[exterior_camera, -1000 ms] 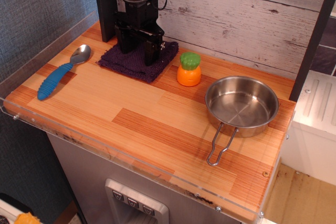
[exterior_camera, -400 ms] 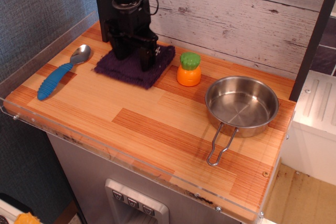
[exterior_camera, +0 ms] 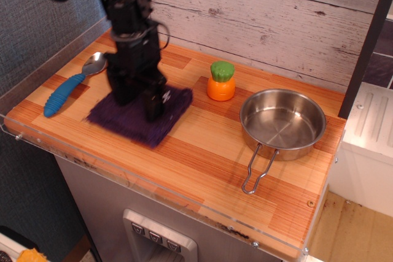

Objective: Slide the purple rag forward to the edge of the table.

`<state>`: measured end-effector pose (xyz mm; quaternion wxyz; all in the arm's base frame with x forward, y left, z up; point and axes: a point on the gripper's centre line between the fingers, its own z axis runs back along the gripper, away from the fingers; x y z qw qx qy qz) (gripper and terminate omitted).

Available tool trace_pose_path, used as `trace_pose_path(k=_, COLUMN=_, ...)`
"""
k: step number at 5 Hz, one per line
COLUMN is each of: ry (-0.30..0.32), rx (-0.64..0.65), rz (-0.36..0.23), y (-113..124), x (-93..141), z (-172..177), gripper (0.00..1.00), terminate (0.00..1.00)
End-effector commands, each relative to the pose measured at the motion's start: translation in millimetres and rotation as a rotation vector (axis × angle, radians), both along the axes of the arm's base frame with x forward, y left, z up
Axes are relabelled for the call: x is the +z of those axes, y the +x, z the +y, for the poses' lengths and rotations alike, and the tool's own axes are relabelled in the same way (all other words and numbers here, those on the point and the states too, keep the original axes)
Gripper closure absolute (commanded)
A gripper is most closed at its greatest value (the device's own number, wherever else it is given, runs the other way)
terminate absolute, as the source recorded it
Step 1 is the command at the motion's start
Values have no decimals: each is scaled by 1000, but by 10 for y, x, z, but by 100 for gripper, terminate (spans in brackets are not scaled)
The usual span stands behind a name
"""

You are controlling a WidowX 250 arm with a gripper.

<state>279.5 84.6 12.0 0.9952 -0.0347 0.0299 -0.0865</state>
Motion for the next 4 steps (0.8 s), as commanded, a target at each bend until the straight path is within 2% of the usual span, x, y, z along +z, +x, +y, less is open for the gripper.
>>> trace_pose_path(k=1, ry=-39, rx=-24, rz=4, y=-342, x=86, z=30, gripper=0, terminate=0)
trace_pose_path(k=2, ry=-51, rx=-38, rz=-26, y=-304, x=171, z=19, gripper=0, terminate=0)
trace_pose_path(k=3, ry=-30, rx=-81, rz=-108, y=-135, x=548, z=-151, gripper=0, terminate=0)
trace_pose_path(k=4, ry=19, rx=-112, rz=-168, y=-157, x=968, z=-319, gripper=0, terminate=0)
